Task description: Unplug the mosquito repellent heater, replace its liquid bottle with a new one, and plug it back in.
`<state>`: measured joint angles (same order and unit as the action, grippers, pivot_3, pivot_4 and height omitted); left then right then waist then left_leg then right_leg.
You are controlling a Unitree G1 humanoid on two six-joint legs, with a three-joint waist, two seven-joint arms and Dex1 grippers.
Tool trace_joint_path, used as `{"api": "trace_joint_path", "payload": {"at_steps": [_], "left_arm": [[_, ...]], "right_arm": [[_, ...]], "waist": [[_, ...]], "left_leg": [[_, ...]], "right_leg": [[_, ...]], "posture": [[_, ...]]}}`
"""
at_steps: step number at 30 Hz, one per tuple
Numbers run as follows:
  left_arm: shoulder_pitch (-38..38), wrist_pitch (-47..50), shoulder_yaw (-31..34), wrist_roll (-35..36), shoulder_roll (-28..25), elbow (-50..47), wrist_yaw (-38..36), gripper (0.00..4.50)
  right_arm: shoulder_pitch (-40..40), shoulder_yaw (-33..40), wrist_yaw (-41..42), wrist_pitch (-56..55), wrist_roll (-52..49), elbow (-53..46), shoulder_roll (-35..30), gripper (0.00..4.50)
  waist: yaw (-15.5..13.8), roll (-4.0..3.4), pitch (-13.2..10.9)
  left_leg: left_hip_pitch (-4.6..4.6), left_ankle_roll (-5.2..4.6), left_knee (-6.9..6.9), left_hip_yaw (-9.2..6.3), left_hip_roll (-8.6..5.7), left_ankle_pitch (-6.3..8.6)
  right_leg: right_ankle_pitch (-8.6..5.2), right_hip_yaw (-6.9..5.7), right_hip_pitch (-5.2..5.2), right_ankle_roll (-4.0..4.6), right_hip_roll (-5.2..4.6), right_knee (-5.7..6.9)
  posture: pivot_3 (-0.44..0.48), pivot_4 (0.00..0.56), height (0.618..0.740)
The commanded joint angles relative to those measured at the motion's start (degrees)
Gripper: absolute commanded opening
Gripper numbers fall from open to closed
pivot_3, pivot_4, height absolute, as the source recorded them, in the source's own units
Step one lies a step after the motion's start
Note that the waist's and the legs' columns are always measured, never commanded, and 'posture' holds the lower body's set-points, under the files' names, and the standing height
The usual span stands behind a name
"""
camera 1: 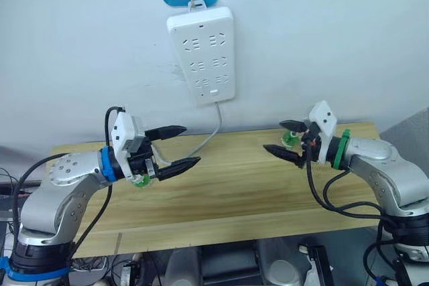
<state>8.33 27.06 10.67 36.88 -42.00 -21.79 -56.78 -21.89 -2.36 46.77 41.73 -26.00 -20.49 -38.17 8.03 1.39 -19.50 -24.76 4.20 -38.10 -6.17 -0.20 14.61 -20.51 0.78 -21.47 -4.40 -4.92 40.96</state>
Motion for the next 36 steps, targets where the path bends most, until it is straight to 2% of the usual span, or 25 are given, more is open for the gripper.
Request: {"api": "trace_joint_path", "payload": {"at_steps": [1,10,17,24,30,36], "left_arm": [[-1.91,-1.99,1.3,-1.98,-0.84,-2.61,1.32,4.5],[-9.22,-6.49,5.2,-4.87,1.48,-4.58,6.18,4.5],[-15.67,-9.68,9.46,-4.97,4.88,-6.79,10.3,4.5],[-26.11,-11.43,15.53,-2.79,8.11,-12.05,12.12,4.5],[-36.47,-17.48,20.75,2.54,16.24,-14.35,10.58,4.5],[-43.45,-26.01,21.0,0.25,23.16,-9.24,8.42,4.5]], "right_arm": [[0.75,-2.22,7.58,-5.68,-0.38,-3.04,-2.87,4.48],[0.54,-6.89,16.04,-14.91,1.23,-2.67,-4.31,4.48],[-0.05,-8.93,17.97,-19.84,2.92,-2.64,-2.94,4.48],[0.46,-9.98,19.05,-24.96,5.13,-0.78,-2.05,4.48],[1.32,-10.51,17.34,-28.9,7.82,1.64,0.22,4.48],[3.13,-10.28,16.56,-30.19,9.12,1.04,0.44,4.48]], "waist": [[-0.02,-0.02,0.06],[-0.28,0.02,0.2],[-1.43,0.08,0.44],[-3.3,0.16,0.51],[-3.94,0.21,0.54],[-5.36,0.23,0.51]], "left_leg": [[0.0,0.0,-0.01,0.0,0.0,0.0],[0.01,0.0,-0.02,-0.03,0.01,0.0],[0.02,0.0,-0.02,-0.04,0.02,-0.01],[0.03,0.01,-0.02,-0.07,0.02,-0.01],[0.07,0.01,0.0,-0.07,0.02,-0.01],[0.11,-0.06,0.0,-0.08,0.01,0.03]], "right_leg": [[0.0,0.0,0.0,0.0,0.0,0.01],[0.0,-0.01,0.02,0.0,0.0,0.0],[0.0,-0.01,0.02,0.0,0.0,0.01],[0.0,-0.03,0.04,0.0,0.0,-0.03],[0.0,-0.03,0.13,0.0,-0.01,-0.08],[0.0,-0.03,0.2,0.0,0.0,-0.1]], "posture": [[-0.163,0.265,0.74],[-0.093,0.263,0.74],[-0.039,0.266,0.74],[-0.007,0.28,0.74],[0.034,0.303,0.74],[0.035,0.345,0.74]]}}
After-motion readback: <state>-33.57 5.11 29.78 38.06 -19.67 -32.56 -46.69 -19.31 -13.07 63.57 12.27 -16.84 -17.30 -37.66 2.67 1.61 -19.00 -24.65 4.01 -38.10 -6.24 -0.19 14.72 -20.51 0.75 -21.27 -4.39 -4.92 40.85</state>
